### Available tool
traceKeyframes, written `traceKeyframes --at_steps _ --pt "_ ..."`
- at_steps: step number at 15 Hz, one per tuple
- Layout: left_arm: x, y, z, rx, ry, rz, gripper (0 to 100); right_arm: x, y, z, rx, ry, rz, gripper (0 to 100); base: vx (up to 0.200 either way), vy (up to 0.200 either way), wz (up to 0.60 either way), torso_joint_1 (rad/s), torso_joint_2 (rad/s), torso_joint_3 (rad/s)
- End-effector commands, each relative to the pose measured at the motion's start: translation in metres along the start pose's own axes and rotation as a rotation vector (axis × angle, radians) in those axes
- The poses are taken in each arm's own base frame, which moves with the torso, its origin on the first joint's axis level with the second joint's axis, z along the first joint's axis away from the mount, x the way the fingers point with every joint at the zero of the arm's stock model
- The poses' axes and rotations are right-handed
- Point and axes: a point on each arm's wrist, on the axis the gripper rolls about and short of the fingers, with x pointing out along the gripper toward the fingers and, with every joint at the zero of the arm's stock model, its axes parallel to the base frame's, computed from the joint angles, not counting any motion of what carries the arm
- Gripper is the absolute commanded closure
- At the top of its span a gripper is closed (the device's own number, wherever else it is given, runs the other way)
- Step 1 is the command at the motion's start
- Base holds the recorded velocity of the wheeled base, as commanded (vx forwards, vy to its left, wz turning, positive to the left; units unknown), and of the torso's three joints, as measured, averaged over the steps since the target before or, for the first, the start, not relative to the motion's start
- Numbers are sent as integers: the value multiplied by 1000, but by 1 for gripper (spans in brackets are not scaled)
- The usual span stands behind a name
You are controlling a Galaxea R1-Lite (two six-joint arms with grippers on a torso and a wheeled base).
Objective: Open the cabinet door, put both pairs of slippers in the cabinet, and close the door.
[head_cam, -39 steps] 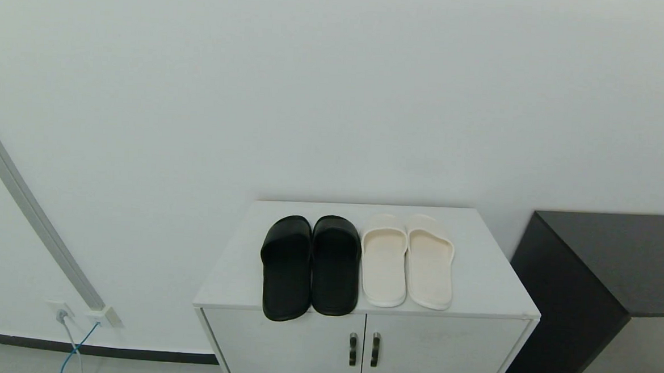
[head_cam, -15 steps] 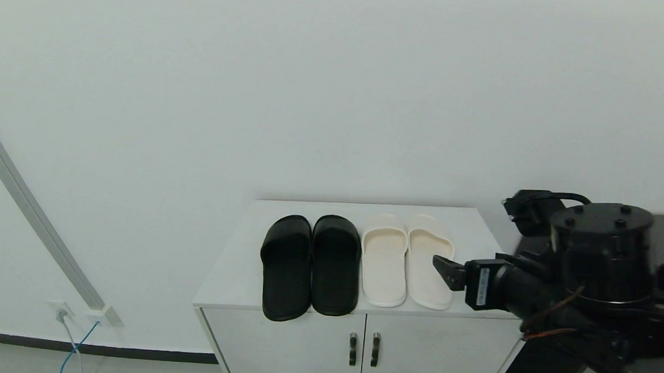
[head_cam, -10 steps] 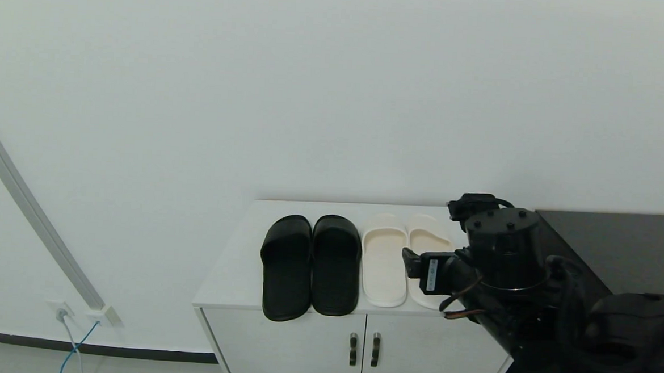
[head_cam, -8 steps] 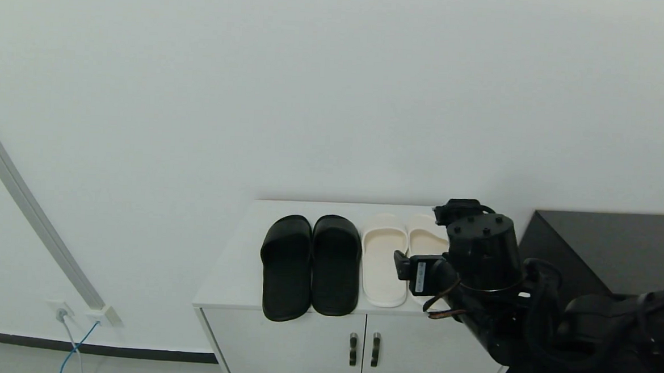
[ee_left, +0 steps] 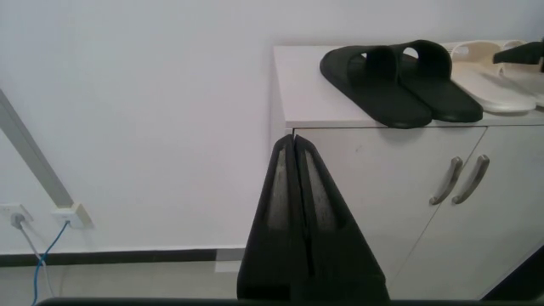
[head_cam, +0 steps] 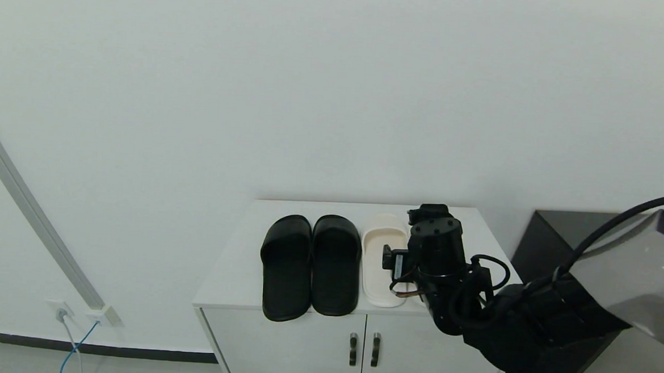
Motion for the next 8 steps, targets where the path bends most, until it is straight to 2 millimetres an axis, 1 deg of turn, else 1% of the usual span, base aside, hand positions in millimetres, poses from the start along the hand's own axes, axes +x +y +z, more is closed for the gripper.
traceKeyframes --at_steps 1,4,7,8 --pt "0 0 0 -1 1 1 100 32 -2 -12 -14 -18 -36 0 0 0 0 0 0 0" --pt "0 0 0 -1 1 1 100 49 2 -18 -27 -41 -42 0 0 0 0 0 0 0" --pt "0 0 0 -1 1 -1 100 57 6 -12 -8 -67 -42 0 0 0 0 0 0 0" --pt "0 0 0 -1 1 -1 100 57 6 -11 -6 -71 -41 100 0 0 0 0 0 0"
